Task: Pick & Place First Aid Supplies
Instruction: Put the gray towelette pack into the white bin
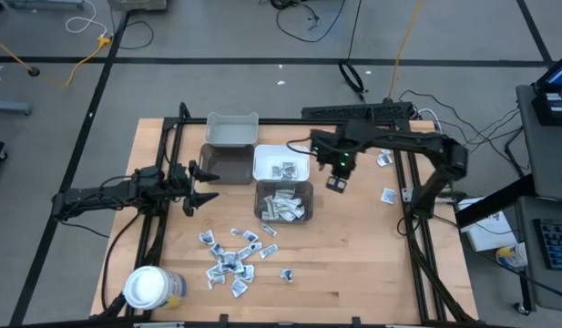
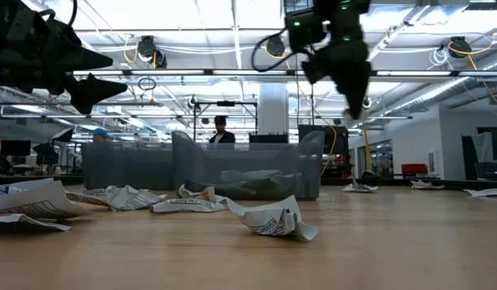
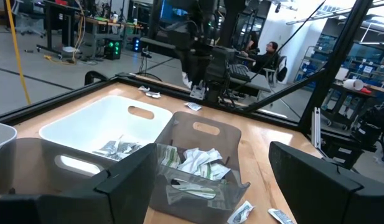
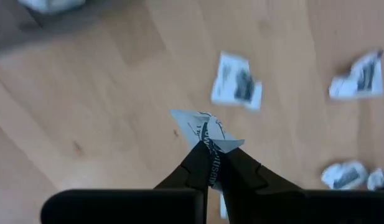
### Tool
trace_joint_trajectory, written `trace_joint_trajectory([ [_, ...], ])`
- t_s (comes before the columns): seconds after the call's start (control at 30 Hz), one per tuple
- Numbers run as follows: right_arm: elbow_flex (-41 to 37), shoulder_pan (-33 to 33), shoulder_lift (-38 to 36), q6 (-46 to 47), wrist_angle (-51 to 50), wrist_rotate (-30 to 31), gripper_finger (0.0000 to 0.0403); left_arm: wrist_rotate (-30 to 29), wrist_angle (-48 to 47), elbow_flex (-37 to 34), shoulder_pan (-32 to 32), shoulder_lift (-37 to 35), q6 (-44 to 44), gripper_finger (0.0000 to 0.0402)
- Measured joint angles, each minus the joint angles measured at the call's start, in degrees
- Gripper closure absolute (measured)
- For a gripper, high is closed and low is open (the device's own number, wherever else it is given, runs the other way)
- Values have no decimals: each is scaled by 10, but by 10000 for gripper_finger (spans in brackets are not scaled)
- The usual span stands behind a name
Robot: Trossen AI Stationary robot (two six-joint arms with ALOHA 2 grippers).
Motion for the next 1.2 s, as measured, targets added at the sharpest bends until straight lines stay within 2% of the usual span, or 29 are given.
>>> trace_joint_trajectory([
  [0.47, 310, -2, 212, -40, -37, -1, 385, 0, 0, 0, 0, 0, 0, 91],
  [0.57, 357, -4, 243, -41, -40, -2, 385, 0, 0, 0, 0, 0, 0, 91],
  [1.2, 361, -1, 335, -55, 70, 0, 388, 0, 0, 0, 0, 0, 0, 91],
])
